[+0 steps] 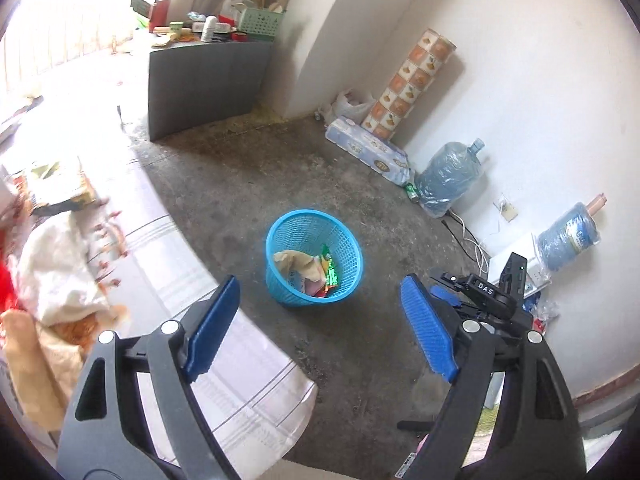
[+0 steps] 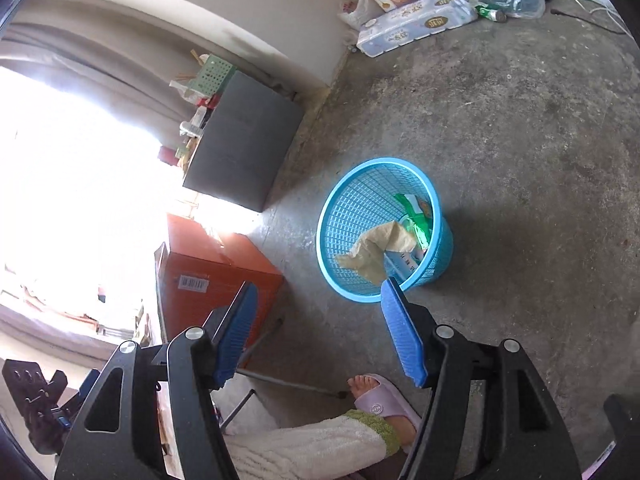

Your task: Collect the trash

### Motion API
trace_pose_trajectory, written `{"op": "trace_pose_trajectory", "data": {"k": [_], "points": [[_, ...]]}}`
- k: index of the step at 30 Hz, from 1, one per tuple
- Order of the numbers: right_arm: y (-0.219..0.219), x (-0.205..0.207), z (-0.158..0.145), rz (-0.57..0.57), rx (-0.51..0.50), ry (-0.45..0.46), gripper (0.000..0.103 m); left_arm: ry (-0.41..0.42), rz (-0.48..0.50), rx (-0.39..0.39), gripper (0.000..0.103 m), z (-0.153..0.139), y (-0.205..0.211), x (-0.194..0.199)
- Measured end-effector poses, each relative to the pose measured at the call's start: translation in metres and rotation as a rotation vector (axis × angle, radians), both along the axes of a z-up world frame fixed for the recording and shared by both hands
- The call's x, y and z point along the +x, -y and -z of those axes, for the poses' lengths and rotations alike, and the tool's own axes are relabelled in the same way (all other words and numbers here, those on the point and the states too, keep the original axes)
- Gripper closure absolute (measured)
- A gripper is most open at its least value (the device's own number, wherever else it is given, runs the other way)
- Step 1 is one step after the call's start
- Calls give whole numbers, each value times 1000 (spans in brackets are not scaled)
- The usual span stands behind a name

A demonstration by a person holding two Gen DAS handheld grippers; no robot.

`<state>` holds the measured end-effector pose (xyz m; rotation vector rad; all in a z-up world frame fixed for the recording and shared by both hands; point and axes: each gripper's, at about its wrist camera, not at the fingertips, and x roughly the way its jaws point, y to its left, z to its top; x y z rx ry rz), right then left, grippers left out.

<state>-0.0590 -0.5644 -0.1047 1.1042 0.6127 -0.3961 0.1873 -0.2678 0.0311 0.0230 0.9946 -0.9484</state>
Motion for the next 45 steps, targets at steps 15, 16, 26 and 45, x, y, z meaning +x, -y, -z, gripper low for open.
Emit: {"op": "trace_pose_trajectory", "data": {"k": [15, 16, 26, 45], "points": [[-253, 158, -119, -772, -251, 179, 37, -142, -773, -61, 24, 53, -313, 14], [-281, 173, -124, -850, -265, 185, 37, -154, -798, -69, 24, 59, -323, 15], [-481, 295, -105, -1296, -492, -28, 37, -208, -861, -150, 24, 86, -381, 8], [-508, 221, -88, -1545, -175, -14, 37, -159, -874, -83, 19, 85, -403, 11]]}}
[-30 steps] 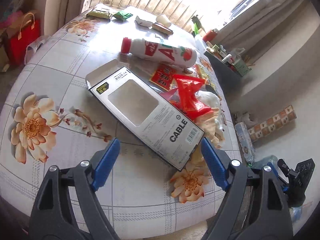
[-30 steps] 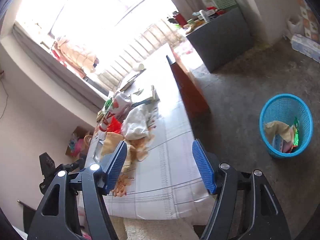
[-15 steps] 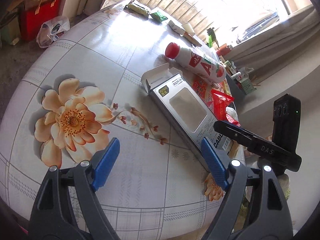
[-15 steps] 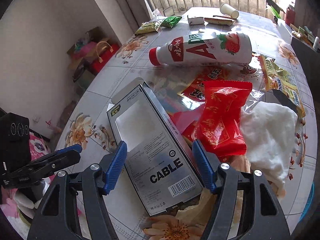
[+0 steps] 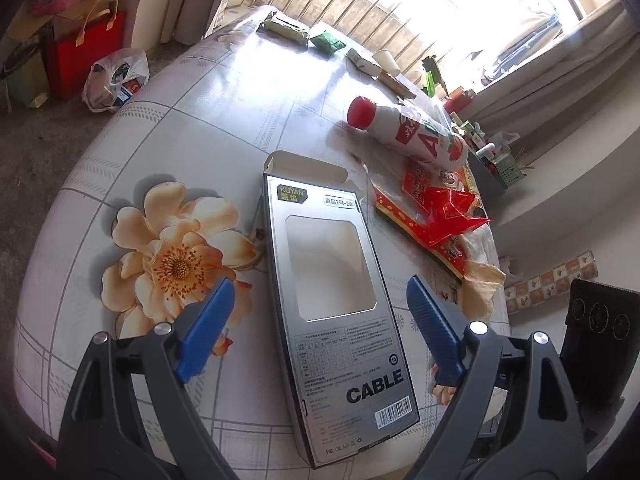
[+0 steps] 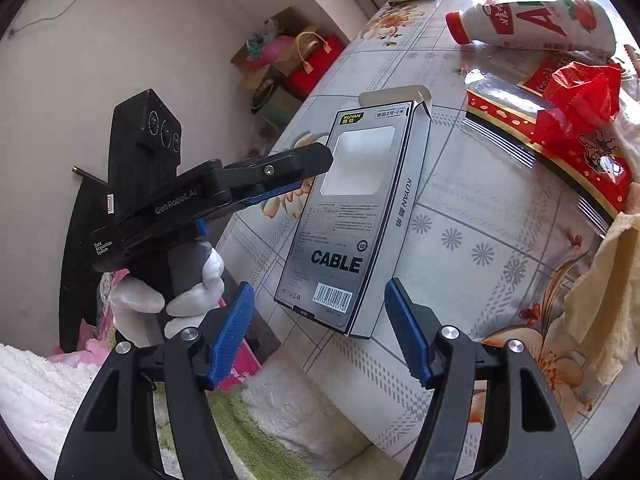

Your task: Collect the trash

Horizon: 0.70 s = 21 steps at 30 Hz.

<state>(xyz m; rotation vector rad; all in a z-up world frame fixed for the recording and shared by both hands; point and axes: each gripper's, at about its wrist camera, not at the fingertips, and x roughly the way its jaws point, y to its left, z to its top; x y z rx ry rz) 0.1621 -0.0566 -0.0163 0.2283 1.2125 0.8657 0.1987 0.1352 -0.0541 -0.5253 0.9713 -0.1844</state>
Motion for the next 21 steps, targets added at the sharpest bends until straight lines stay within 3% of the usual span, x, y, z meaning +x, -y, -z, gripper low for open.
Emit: {"op": "trace_pose_trajectory", "data": {"k": [9, 12, 19, 21], "points": [[120, -38, -4, 359, 27, -22, 37, -29, 16, 232, 17, 4, 44, 23], [147, -49, -1, 453, 24, -31, 37, -55, 28, 273, 17, 11, 50, 26], [175, -45, -6, 620, -39, 33, 37, -49, 55, 360, 17, 15, 60, 20], [166, -37, -6, 642, -54, 51, 31, -43, 72, 379, 17, 15, 63, 17]]}}
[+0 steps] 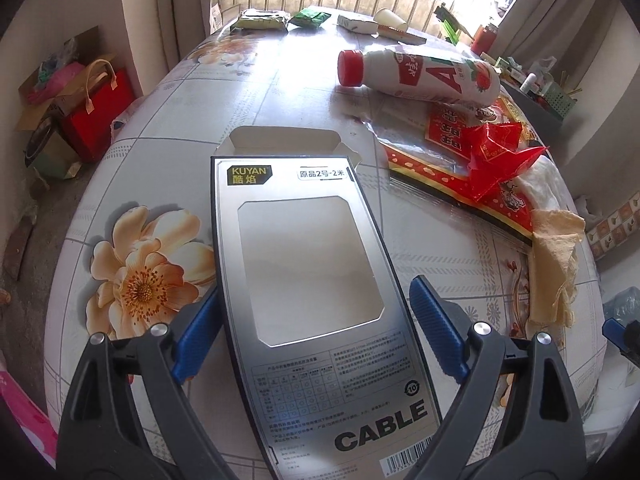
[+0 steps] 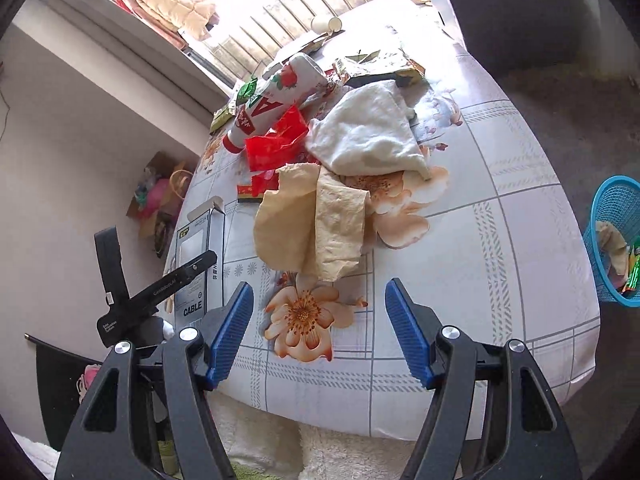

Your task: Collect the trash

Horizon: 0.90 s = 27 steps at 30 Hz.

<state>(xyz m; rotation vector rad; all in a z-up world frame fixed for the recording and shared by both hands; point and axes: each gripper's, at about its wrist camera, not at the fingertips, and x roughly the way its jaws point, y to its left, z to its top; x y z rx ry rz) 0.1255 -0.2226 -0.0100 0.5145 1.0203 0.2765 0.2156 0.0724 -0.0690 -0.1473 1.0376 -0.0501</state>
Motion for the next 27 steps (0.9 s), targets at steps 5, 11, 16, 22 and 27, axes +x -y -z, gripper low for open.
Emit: {"op": "trace_pose_trajectory", "data": {"k": [5, 11, 16, 22, 27], "points": [[-36, 31, 7, 15, -84, 21, 27, 20, 26, 24, 21, -1, 2, -11], [-68, 58, 10, -49, -210, 84, 27, 33, 49, 29, 23, -3, 2, -20], [-67, 70, 1, -47, -255, 132, 27, 37, 62, 27, 24, -3, 2, -25], [-42, 104, -14, -9, -282, 157, 27, 39, 72, 20, 24, -3, 1, -31], [-38, 148, 12, -19, -341, 79, 27, 40, 76, 4, 25, -4, 2, -35]]}}
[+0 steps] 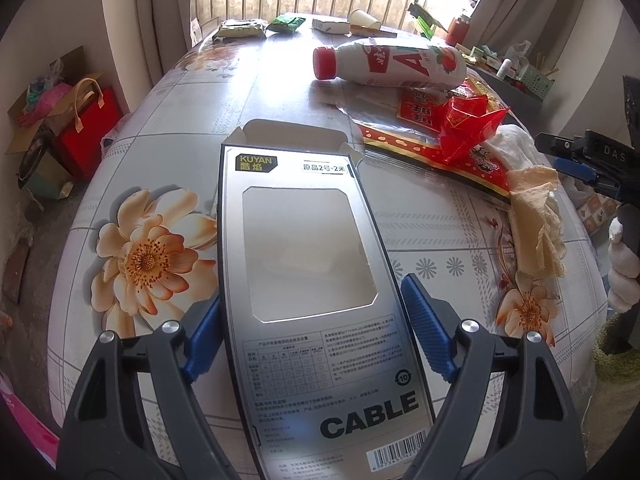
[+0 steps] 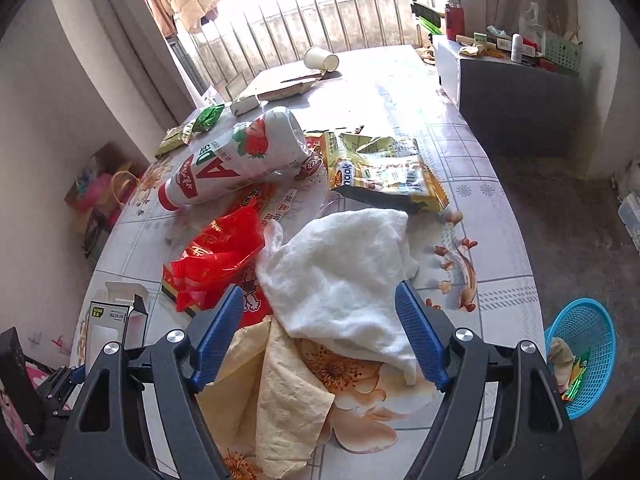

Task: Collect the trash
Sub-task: 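Grasp the white cloth with the right tool while the left tool holds the box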

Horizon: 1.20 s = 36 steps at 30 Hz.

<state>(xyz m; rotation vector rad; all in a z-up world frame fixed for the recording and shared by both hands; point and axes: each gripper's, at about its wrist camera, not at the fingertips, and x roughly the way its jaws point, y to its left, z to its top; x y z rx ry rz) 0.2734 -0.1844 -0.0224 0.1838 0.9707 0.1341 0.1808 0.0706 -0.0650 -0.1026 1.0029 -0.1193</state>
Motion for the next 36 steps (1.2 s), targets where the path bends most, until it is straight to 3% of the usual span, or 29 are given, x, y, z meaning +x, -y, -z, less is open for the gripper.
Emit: {"op": "trace_pose_trajectory", "data": {"k": [6, 14, 22, 25, 28, 30, 31, 36], "points": [[-7, 16, 18, 1, -41, -44, 49, 9, 5, -7, 25, -2, 0, -2], [-6, 1, 1, 10, -43, 2, 93, 29, -5, -14, 26, -7, -4, -4], [1, -16, -32, 28, -11, 98, 99, 55, -19, -34, 26, -14, -10, -7], [2, -22, -47, 22, -1, 129, 99, 70, -27, -44, 26, -19, -15, -8], [3, -17, -50, 18, 22, 102, 96, 76, -38, -50, 26, -21, -20, -8], [3, -9, -41, 14, 19, 52, 64, 74, -41, -56, 26, -21, -22, -8], [2, -5, -35, 10, 25, 41, 37, 72, -41, -59, 26, -20, -22, -8], [-2, 21, 4, 29, -26, -65, 34, 67, -39, -69, 26, -17, -23, -9]]}}
